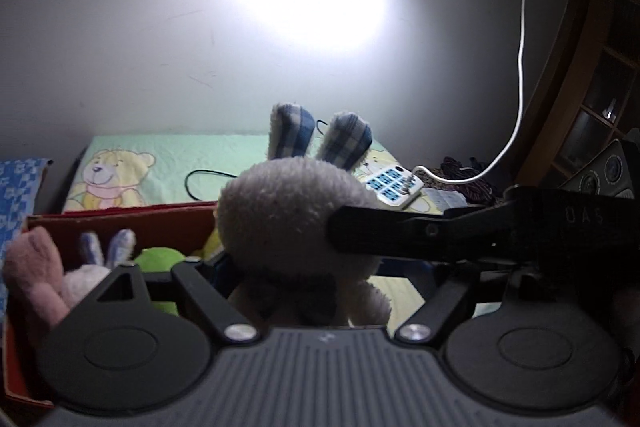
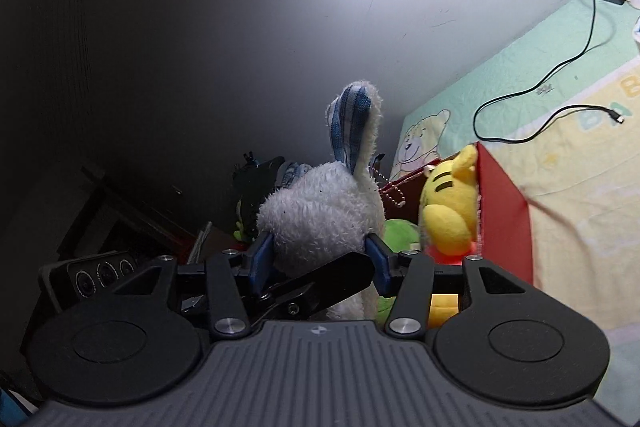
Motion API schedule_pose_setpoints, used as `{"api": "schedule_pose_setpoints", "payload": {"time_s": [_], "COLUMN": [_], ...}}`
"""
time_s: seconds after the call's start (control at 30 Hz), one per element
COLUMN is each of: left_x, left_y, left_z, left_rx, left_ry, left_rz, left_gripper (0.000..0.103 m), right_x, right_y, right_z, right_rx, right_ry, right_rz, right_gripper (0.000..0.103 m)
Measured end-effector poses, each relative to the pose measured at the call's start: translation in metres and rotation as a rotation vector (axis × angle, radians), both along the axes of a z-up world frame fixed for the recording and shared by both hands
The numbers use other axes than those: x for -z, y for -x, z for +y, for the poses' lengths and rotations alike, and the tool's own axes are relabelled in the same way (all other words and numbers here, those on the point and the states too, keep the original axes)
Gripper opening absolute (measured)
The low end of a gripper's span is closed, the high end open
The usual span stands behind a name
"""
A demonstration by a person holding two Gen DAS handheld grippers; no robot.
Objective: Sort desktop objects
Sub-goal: 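Lift the bunny with the right tool and carry it over the red box, then lower the bunny into the red box and open the right tool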
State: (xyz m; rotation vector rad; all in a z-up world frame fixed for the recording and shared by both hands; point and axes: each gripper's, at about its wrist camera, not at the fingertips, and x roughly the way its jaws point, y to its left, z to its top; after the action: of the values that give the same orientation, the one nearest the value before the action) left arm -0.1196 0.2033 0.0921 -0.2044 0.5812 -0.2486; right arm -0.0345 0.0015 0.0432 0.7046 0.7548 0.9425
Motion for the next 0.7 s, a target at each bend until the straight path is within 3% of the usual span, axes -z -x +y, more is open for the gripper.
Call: {"api": "schedule_pose_setpoints", "payload": {"time_s": [0.27,0.43,0.7], "left_x": [0.035,0.062,0.08], "left_y": [-0.004,-0.009,-0.019], "left_z": [0.061,0.072,0.073], "left_rx": [-0.109,-0.104,-0.077], "left_ry": [-0.016,-0.042,-0.068], "left_rz": [0.098,0.16,0.2], "left_gripper": [0.083,0.079,0.082], "right_x": [0.035,0.055,0.054], "right_y": [-0.02,-0.029,-0.014], "right_z": [0.07,0.079,0.088], "right_rx": [-0.059,-0.019,-0.005], "right_ry": [0.02,0.072,0.161], "right_rz": [0.071,0.11,0.064], "right_gripper": [0.052,0.052,0.052]}}
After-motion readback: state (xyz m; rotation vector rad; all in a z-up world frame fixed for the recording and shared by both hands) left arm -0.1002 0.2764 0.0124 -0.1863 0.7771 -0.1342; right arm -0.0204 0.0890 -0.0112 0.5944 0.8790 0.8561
